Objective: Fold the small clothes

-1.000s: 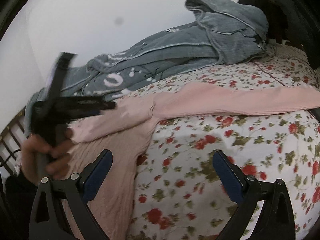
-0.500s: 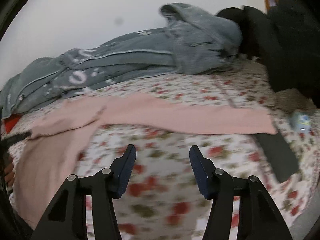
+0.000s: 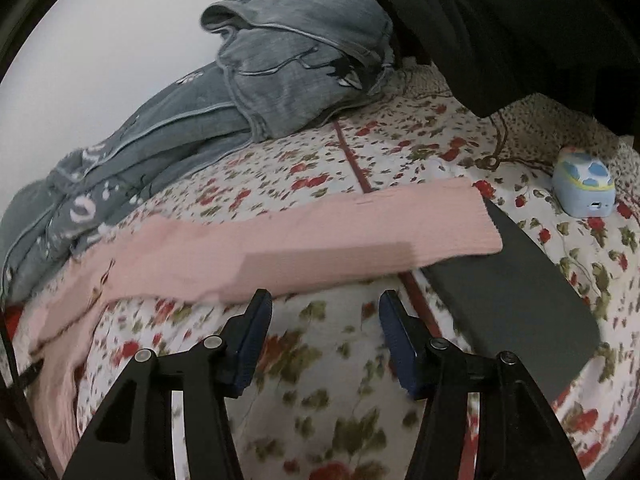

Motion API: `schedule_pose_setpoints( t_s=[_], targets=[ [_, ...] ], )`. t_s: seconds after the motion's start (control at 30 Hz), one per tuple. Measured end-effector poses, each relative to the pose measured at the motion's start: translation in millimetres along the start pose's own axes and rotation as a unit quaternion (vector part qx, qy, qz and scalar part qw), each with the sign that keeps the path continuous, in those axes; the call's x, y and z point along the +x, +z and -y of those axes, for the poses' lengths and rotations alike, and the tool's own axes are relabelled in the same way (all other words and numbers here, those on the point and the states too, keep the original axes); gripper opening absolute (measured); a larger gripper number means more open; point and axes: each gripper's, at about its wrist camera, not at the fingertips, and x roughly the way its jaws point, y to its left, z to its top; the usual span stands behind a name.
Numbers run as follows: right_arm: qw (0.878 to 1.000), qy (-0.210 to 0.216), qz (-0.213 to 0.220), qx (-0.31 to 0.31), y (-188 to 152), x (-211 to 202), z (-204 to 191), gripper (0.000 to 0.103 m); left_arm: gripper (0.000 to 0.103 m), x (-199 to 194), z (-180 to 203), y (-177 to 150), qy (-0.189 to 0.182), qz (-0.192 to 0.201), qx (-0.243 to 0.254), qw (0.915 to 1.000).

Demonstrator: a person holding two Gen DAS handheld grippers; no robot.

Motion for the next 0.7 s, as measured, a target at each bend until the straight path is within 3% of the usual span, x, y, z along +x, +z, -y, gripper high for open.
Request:
schedule_pose_setpoints(
  t_s=[0.27, 0.37, 0.53, 0.57, 0.6, 0.7],
  targets=[
    [1.000, -0.004, 0.009, 0.015, 15, 18, 6, 0.053, 0.087, 4, 0, 2, 0.001, -0.005, 0.001, 1.0000],
    [1.000, -0.016, 0.011, 0.001, 22, 20, 4, 0.038, 0.087, 5, 0, 2, 0.001, -0.005, 0.001, 1.0000],
    [0.999, -0.037, 0.021, -0.002, 37, 22, 4, 0.033, 0.087, 5, 0, 2, -0.004, -0.005, -0.003, 1.0000],
    [0.999, -0.047, 0.025, -0.002, 41, 21, 4, 0.027, 0.087, 5, 0, 2, -0.005, -0.005, -0.003, 1.0000],
    [0.998, -0.053, 0.031, -0.005, 44, 19, 3, 0.009, 0.087, 5, 0, 2, -0.005, -0.005, -0.003, 1.0000],
    [0.996, -0.063, 0.051, -0.024, 56, 7, -6, 0.006, 0.087, 4, -1, 1, -0.008, -0.005, -0.005, 0.9999]
  ],
)
